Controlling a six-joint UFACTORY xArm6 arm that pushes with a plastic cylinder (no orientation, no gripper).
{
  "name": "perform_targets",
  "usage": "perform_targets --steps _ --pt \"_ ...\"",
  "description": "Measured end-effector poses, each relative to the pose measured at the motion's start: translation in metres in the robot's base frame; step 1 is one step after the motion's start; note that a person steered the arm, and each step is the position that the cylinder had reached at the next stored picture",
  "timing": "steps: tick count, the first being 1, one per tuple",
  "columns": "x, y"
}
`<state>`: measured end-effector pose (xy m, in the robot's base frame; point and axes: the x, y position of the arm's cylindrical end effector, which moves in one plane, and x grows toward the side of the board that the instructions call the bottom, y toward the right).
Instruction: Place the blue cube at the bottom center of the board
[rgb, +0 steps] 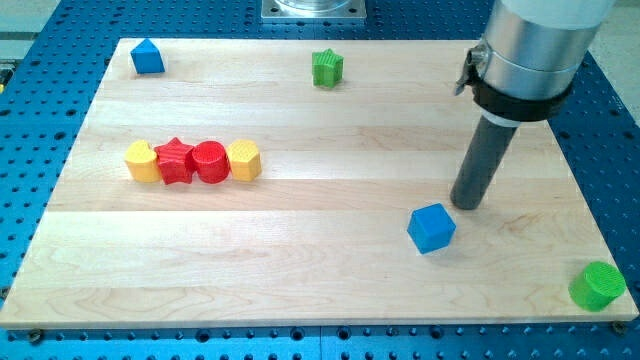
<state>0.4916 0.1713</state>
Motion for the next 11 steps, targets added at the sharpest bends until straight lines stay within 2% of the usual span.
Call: perform_targets --steps 1,2,4,8,11 --pt "0.028 -0.012" --pt "0.047 -0.052" --pt "0.049 -0.103" --pt "0.078 -0.113" --pt "0.091 -0.147"
